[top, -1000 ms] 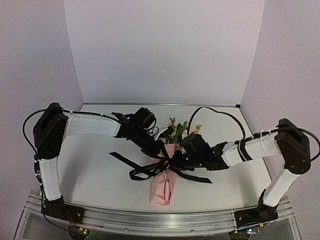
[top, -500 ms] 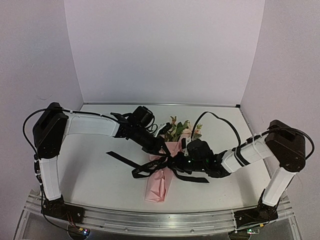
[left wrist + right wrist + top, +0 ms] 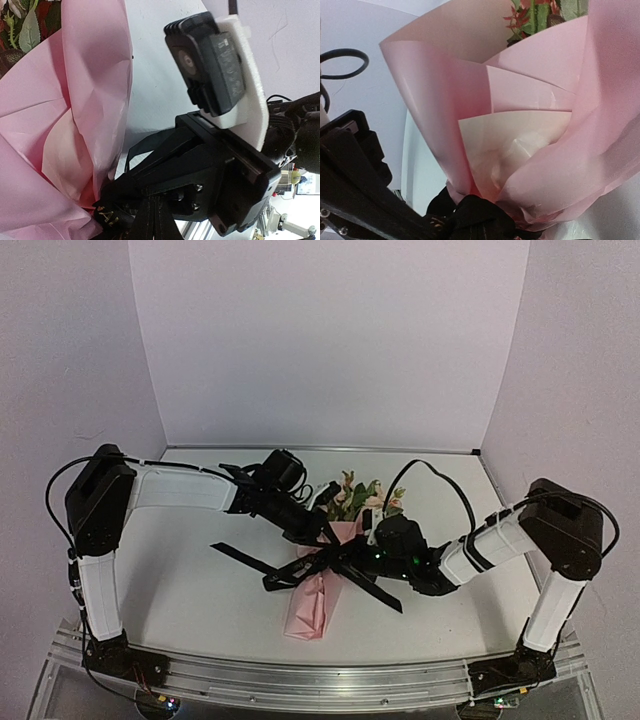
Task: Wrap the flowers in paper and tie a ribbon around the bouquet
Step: Tie the half-tied ribbon around the folded bouquet.
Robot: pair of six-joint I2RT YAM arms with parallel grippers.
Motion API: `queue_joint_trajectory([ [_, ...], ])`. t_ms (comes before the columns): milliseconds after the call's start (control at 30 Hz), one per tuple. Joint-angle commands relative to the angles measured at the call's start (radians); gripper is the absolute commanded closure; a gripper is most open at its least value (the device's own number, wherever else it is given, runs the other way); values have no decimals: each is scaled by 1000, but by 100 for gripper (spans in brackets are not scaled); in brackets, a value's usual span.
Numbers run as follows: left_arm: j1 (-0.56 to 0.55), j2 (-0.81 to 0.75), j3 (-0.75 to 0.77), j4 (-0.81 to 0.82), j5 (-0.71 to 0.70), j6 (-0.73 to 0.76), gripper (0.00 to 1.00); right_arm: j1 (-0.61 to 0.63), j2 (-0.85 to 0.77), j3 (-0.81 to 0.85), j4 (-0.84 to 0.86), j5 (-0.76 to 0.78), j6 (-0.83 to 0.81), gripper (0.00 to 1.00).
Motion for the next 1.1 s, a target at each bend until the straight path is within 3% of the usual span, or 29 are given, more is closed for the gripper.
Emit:
queue_joint_trajectory([
  [0, 13, -51, -12, 65, 10, -30, 100, -12, 62, 27, 132, -28, 60, 100],
  [567, 71, -78, -71, 86, -1, -63, 100, -6, 74, 30, 177, -80, 54, 100],
  [1067, 71, -104, -121, 60, 162, -3, 100, -42, 186, 150, 193, -95, 47, 100],
])
